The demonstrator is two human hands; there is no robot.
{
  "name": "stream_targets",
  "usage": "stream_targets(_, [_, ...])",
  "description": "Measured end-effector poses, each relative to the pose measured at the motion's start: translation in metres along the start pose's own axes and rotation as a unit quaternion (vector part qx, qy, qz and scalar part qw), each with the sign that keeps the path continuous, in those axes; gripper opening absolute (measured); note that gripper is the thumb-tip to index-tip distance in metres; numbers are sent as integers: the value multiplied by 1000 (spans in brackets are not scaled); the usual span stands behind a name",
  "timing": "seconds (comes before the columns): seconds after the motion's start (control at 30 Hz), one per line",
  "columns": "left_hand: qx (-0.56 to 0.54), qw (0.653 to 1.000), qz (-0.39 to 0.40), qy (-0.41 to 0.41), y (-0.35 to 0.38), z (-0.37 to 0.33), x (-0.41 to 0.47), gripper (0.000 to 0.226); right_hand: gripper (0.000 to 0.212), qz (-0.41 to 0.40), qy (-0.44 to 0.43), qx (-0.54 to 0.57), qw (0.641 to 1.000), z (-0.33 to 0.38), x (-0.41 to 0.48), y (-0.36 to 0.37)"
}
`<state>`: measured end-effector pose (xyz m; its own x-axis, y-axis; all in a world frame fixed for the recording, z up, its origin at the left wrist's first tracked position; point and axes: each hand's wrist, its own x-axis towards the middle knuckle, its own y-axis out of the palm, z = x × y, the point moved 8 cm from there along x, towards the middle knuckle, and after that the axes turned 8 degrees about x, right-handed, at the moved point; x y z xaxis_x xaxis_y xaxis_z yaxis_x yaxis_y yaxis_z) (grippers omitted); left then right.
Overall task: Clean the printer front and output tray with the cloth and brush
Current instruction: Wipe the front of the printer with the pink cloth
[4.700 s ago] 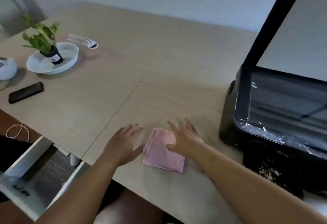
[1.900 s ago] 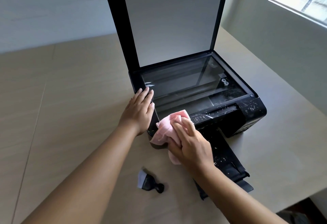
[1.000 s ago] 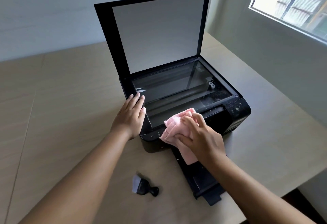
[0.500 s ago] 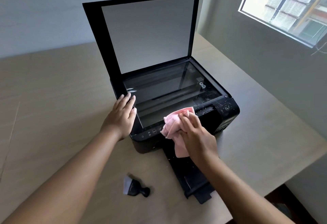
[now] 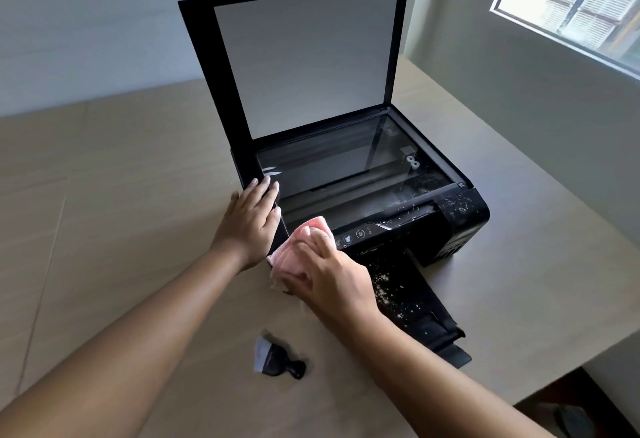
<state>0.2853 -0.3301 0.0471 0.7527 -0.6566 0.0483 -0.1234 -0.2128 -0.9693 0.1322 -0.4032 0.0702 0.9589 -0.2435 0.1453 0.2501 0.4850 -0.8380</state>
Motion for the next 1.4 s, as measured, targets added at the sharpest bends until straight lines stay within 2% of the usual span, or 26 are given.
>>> stream_targets(0.07, [33, 999, 23, 16, 1, -1, 2, 69, 44, 4, -21, -21, 1000, -6, -1, -7])
stream_targets(0.13, [48, 998, 42, 28, 2, -2, 3, 71, 43, -9, -3, -35, 999, -25, -3, -17])
stream_targets(0.3, [33, 998, 42, 24, 4, -3, 2, 72, 59, -7, 63, -12, 998, -18, -2, 3])
stream_targets(0.37, [37, 998, 46, 19, 4, -3, 3, 72, 55, -9, 41, -21, 999, 3, -3, 14])
stream_targets(0.47, [36, 998, 42, 22, 2, -3, 4, 72, 36, -21, -13, -14, 1000, 12, -5, 12])
stream_targets(0.6, [40, 998, 52, 21, 3, -4, 2, 73, 42, 13, -51, -46, 998, -9, -6, -3])
stream_targets(0.77, [54, 997, 49, 18, 3, -4, 1, 72, 46, -36, 25, -59, 997, -58, -9, -33])
stream_targets(0.9, [36, 999, 32, 11, 4, -2, 3, 71, 41, -38, 93, -42, 994, -44, -6, -21])
stream_targets(0.97, [36, 999, 29, 9, 5, 0, 5, 72, 42, -7, 59, -9, 998, -10, -5, 1])
stream_targets(1.07, [44, 999, 25, 15, 5, 0, 6, 76, 50, -5, -5, 1, 1000, 16, -7, 10])
stream_targets(1.13, [39, 999, 28, 12, 5, 1, 5, 73, 56, 8, -31, -31, 999, 6, -8, 7])
stream_targets(1.2, [34, 999, 32, 12, 6, 2, 5, 70, 55, 3, -20, -44, 999, -21, -9, -1])
stream_targets(1.33, [33, 999, 23, 14, 7, 3, 4, 63, 52, -42, 24, -15, 999, -80, -9, -24])
stream_targets(1.4, [30, 999, 19, 12, 7, 3, 4, 64, 49, -86, 36, -35, 995, -93, -13, -47])
